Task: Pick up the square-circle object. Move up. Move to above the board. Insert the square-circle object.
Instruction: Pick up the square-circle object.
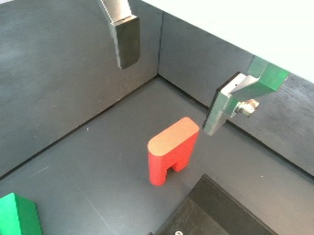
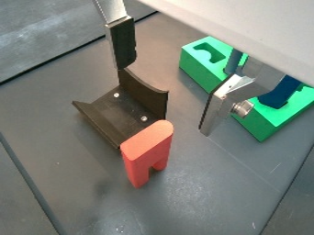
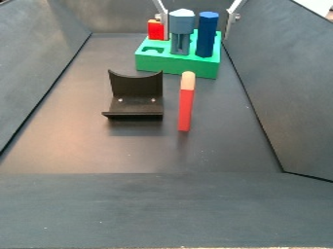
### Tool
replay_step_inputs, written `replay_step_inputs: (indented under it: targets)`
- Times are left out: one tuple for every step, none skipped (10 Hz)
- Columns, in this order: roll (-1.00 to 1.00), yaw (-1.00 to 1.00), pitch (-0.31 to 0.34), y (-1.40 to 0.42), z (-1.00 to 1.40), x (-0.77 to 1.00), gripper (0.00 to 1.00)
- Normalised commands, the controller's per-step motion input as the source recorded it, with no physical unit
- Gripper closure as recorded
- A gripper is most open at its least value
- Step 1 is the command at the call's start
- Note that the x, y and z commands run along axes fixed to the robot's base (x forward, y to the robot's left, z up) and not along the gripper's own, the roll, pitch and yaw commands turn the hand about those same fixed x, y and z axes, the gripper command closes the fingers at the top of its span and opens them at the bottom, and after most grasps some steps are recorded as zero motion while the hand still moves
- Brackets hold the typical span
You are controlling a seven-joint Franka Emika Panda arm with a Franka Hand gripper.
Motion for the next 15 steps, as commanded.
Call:
replay_step_inputs:
  targets:
    - [-0.03,-0.21,0.0,0.0,-0.06,0.26,0.0]
    - [-0.04,-0.28,0.02,-0.01,-0.06,0.33,0.0]
    - [-0.06,-0.3,0.016,0.0,-0.07,0.35,0.0]
    - [-0.09,-0.35,0.0,0.0,-0.04,0.2,0.0]
    - [-0.07,-0.64,-0.134,0.03,-0.03,-0.18,0.0]
    - [0.0,-0.84,-0.073,0.08,-0.14,-0.2,0.0]
    - [0.0,-0.96,-0.053,0.0,-0.17,-0.19,0.0]
    - [0.0,-1.0,-0.013,0.0,-0.22,0.0,0.0]
    - [0.0,-1.0,0.0,0.0,-0.28,0.0,0.0]
    - [0.0,-1.0,0.0,0.0,-0.33,0.0,0.0]
    - [0.0,-1.0,0.0,0.0,-0.34,0.0,0.0]
    - [0.0,-0.96,0.04,0.07,-0.28,0.01,0.0]
    - [0.0,-0.81,0.109,0.22,-0.29,0.13,0.0]
    - [0.0,-0.75,0.121,0.28,-0.3,0.12,0.0]
    - [0.0,-0.77,0.124,0.25,-0.31,0.13,0.0]
